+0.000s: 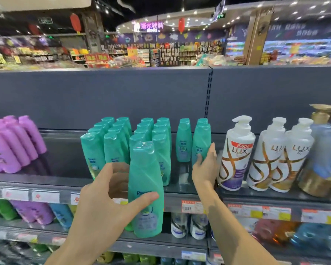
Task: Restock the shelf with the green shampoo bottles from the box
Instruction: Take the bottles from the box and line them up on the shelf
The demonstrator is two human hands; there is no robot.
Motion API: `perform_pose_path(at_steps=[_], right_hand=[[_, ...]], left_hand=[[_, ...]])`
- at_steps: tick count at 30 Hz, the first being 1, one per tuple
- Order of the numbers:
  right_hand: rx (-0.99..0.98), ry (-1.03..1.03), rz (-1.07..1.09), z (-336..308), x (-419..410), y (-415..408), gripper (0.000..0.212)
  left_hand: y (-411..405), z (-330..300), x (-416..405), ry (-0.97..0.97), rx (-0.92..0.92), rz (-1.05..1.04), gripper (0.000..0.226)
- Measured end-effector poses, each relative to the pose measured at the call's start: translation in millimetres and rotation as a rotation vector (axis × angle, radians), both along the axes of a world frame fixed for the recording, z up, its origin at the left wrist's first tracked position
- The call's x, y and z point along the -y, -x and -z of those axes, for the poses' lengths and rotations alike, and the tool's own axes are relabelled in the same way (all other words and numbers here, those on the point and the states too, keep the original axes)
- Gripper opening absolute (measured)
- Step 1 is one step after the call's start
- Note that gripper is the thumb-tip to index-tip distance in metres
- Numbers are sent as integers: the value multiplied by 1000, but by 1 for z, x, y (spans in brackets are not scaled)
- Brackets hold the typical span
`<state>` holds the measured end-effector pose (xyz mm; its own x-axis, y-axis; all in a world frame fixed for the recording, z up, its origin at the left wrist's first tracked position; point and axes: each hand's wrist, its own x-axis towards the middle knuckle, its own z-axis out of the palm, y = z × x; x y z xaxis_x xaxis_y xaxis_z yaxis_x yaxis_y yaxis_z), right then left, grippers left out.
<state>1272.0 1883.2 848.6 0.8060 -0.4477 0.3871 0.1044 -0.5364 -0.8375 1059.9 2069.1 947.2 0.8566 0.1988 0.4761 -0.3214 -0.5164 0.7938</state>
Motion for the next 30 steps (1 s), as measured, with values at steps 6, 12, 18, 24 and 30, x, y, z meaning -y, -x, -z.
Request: perform_pose_path(at_steps=[6, 12, 18, 24, 30], right_hand=[[-135, 113, 20, 4, 1, -3, 81], [-190, 109, 0, 7, 0, -7, 91], [-204, 82, -24, 11, 1, -10, 95], [-199, 30, -27, 8, 5, -8, 94], [-264, 108, -199, 9, 13, 35, 96]], left_hand=[[-1, -1, 2, -2, -4, 27, 61], [-4, 0, 8, -11, 6, 69, 58], [-5, 0, 10, -7, -18, 105, 59], [-11, -2, 17, -3, -32, 111, 60], [-29, -21, 28, -82, 14, 93, 94]])
